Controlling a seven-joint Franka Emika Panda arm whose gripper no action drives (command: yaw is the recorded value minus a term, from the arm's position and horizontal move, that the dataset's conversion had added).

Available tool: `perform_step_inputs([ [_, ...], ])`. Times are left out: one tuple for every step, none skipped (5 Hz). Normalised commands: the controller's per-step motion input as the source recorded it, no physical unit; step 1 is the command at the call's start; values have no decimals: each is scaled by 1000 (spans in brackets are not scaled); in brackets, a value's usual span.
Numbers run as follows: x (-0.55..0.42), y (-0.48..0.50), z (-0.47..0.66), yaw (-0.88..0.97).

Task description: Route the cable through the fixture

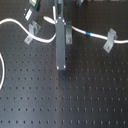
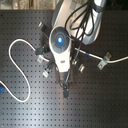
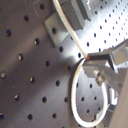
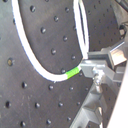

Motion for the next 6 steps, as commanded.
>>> perform_step_inputs([
  [40,6,-1,0],
  [197,16,-556,20],
  [141,11,-475,43],
  [351,155,-213,0],
  [360,119,-107,89],
  [346,63,-130,340],
])
